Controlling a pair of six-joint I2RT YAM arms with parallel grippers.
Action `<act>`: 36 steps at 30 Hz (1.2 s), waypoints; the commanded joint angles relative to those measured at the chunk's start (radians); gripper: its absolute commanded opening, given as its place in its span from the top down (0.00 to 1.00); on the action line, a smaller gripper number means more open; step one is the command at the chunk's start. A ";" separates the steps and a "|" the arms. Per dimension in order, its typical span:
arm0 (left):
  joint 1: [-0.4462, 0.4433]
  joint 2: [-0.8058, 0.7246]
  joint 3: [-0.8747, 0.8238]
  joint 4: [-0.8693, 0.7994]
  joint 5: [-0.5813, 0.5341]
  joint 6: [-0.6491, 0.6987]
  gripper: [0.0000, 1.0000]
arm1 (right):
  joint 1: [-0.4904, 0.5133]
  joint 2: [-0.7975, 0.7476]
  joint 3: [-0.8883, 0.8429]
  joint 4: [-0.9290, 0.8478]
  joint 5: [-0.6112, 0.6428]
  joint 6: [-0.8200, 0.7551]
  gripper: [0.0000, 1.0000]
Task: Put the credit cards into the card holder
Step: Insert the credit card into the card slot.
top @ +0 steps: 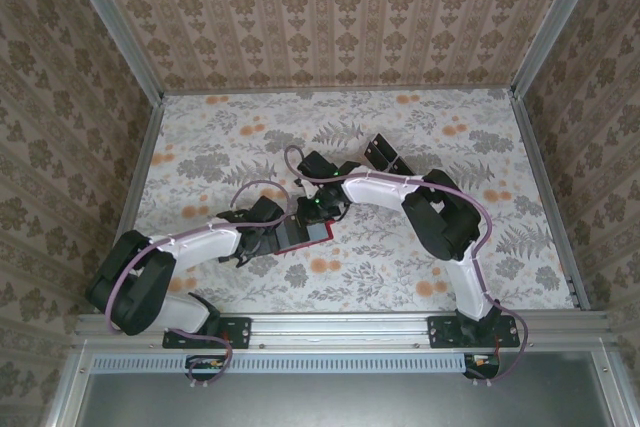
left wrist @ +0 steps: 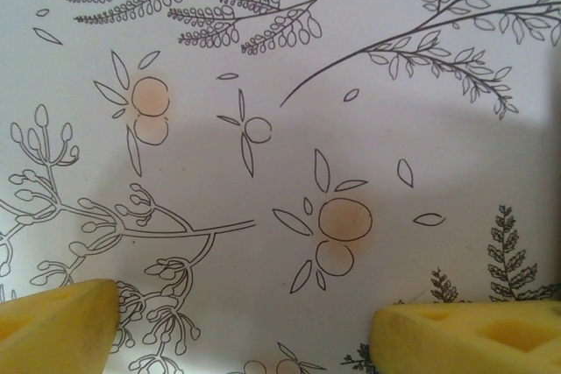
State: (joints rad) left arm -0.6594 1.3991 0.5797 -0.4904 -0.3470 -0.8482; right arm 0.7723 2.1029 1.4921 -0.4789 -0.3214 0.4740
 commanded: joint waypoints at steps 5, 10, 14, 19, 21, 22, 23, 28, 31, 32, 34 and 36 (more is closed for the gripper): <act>0.019 0.079 -0.011 0.249 0.046 0.023 0.00 | 0.017 0.034 0.047 -0.001 -0.042 0.029 0.81; 0.020 0.084 -0.013 0.254 0.049 0.023 0.00 | 0.030 0.043 0.054 0.009 -0.060 0.044 0.82; 0.020 0.087 -0.009 0.257 0.051 0.025 0.00 | 0.039 0.043 0.048 0.022 -0.078 0.058 0.82; 0.020 0.092 -0.006 0.257 0.052 0.026 0.00 | 0.044 0.027 0.025 0.044 -0.101 0.071 0.79; 0.020 0.095 -0.004 0.257 0.054 0.026 0.00 | 0.038 0.006 0.009 0.046 -0.085 0.068 0.67; 0.020 0.094 -0.003 0.258 0.054 0.026 0.00 | 0.034 -0.007 -0.005 0.054 -0.077 0.069 0.61; 0.020 0.095 -0.002 0.256 0.054 0.028 0.01 | 0.025 -0.020 -0.024 0.064 -0.070 0.073 0.58; 0.029 0.079 0.010 0.237 0.050 0.040 0.00 | -0.017 -0.052 -0.110 0.108 -0.067 0.094 0.56; 0.055 0.044 0.013 0.216 0.046 0.053 0.00 | -0.024 -0.070 -0.151 0.124 -0.068 0.101 0.56; 0.065 0.029 0.011 0.212 0.047 0.058 0.01 | -0.024 -0.079 -0.164 0.132 -0.072 0.105 0.56; 0.083 0.003 0.012 0.199 0.048 0.070 0.00 | -0.022 -0.097 -0.181 0.148 -0.076 0.110 0.56; 0.097 -0.011 0.018 0.187 0.051 0.082 0.00 | -0.023 -0.110 -0.187 0.154 -0.073 0.114 0.56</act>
State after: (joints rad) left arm -0.5983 1.3796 0.5964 -0.5072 -0.2886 -0.7998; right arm 0.7525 2.0304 1.3312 -0.3271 -0.4030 0.5694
